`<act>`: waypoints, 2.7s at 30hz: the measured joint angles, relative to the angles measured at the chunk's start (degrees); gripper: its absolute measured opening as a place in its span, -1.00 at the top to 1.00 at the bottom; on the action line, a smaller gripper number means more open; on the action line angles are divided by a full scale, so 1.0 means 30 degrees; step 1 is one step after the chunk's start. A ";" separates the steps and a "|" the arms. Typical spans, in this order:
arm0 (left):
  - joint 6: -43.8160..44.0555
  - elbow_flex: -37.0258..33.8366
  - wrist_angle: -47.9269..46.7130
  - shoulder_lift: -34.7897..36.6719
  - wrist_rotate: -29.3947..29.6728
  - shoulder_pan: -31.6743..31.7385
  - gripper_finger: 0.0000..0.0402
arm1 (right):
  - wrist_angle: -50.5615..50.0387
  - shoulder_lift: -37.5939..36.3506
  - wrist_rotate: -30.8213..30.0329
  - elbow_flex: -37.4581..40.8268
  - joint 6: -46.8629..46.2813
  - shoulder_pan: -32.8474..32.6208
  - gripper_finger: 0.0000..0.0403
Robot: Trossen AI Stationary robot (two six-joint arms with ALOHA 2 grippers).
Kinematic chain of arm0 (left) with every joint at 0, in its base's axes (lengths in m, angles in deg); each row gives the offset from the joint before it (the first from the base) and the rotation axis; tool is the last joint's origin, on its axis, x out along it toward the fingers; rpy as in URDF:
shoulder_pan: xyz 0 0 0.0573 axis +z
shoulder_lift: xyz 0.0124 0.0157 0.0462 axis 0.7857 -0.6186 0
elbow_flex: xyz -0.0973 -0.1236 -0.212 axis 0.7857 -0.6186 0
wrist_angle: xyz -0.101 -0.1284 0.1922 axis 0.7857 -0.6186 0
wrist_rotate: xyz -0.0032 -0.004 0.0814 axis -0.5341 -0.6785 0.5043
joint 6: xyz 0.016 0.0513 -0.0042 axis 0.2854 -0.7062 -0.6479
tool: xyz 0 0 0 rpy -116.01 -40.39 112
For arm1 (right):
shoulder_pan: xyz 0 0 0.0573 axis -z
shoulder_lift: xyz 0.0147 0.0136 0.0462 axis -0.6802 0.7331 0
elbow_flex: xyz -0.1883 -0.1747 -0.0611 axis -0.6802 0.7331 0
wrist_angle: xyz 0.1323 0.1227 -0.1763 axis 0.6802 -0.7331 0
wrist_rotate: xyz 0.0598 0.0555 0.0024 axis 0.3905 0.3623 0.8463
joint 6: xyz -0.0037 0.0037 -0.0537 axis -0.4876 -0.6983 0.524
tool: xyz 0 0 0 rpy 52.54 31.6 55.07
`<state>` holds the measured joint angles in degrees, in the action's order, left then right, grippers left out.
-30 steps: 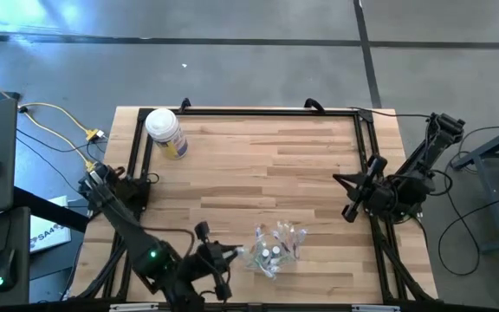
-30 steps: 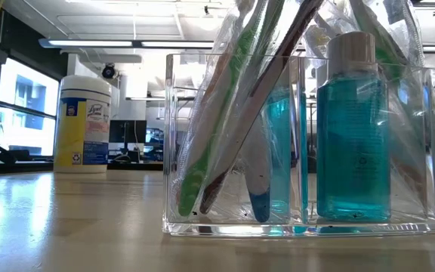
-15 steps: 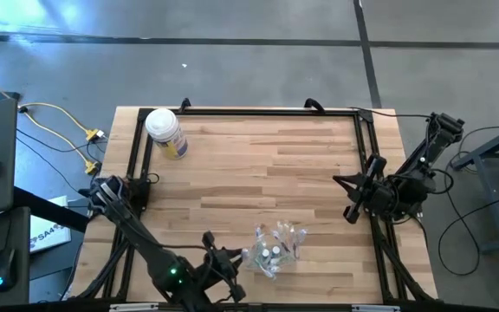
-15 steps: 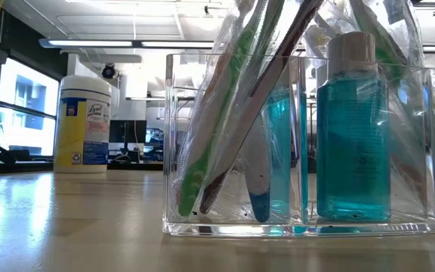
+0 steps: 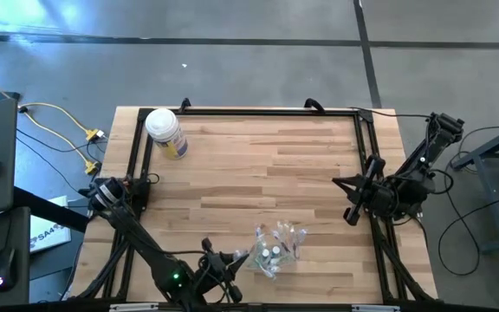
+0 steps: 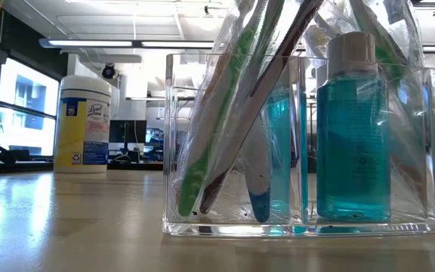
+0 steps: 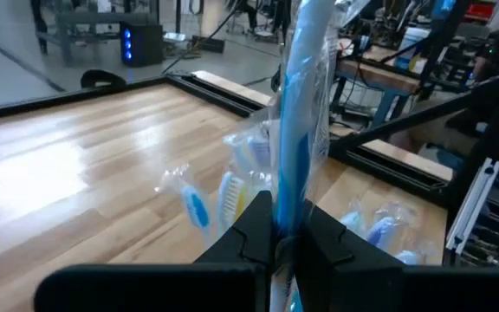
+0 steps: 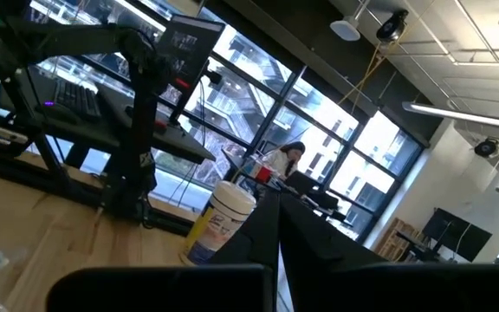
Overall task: Pick & Place toothbrushing station
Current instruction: Put the blue toothbrush into the transparent bin, then return to Home Position
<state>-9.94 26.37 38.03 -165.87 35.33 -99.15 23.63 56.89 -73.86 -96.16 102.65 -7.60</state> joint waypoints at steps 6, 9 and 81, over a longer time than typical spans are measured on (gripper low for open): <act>-0.1272 -0.1478 0.3808 -0.0091 0.0018 0.0052 0.91 | -0.0600 0.0000 -0.0030 0.0000 -0.0607 0.0000 0.99; -0.1637 -0.1697 0.4740 -0.0508 0.0070 0.0059 0.91 | -0.1100 0.0007 -0.0346 0.0000 -0.0925 0.0000 0.99; -0.0805 -0.1675 0.4365 -0.3120 -0.5367 0.1159 0.31 | -0.4455 0.0007 -0.0375 0.0000 -0.4998 -0.0022 0.99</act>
<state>-12.36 21.34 51.13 -175.23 19.23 -95.67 10.26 56.91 -74.98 -96.16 87.65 -7.67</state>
